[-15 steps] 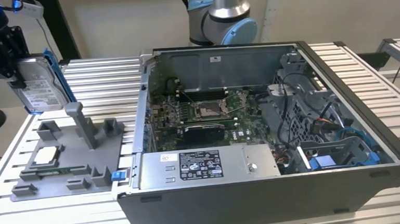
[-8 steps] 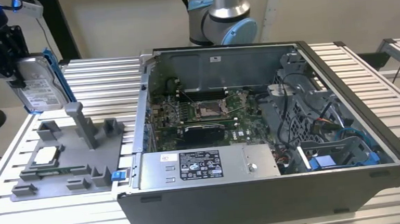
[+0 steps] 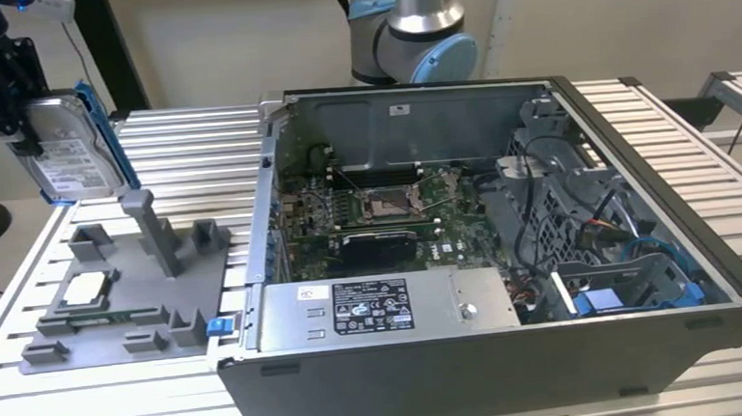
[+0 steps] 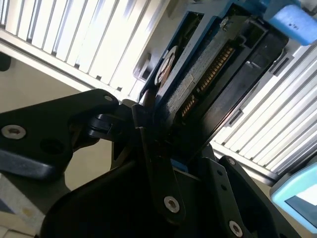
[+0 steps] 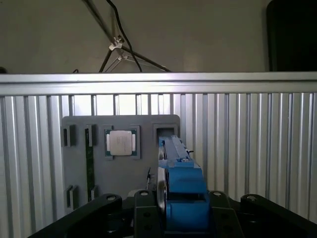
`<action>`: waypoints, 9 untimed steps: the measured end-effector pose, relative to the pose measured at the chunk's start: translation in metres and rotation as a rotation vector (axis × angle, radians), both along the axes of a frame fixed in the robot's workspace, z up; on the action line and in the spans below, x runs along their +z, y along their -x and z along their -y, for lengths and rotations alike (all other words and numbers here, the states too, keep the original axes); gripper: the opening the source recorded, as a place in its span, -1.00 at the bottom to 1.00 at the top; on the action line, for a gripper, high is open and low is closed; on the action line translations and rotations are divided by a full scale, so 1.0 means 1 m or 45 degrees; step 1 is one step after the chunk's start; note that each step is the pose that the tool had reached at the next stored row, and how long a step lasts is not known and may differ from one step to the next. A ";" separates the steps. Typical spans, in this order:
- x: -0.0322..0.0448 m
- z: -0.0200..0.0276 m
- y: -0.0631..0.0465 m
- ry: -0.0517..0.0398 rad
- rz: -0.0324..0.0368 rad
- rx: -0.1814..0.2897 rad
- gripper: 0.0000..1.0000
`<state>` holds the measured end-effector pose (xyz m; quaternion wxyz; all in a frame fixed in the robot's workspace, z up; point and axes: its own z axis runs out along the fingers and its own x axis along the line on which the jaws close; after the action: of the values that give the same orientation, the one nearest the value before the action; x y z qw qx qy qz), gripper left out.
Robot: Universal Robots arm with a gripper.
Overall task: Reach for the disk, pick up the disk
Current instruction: 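Pick up the disk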
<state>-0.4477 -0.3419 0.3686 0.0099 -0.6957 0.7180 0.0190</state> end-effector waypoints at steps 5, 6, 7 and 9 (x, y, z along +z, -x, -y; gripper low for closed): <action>0.0075 0.0000 0.000 0.000 0.0000 0.000 -1.00; 0.0091 0.0000 0.000 0.000 -0.0001 0.000 -1.00; 0.0105 0.0000 0.000 0.000 0.0000 0.000 -1.00; 0.0129 0.0000 0.000 0.000 0.0001 0.000 -1.00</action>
<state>-0.4477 -0.3418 0.3815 0.0099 -0.6957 0.7180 0.0190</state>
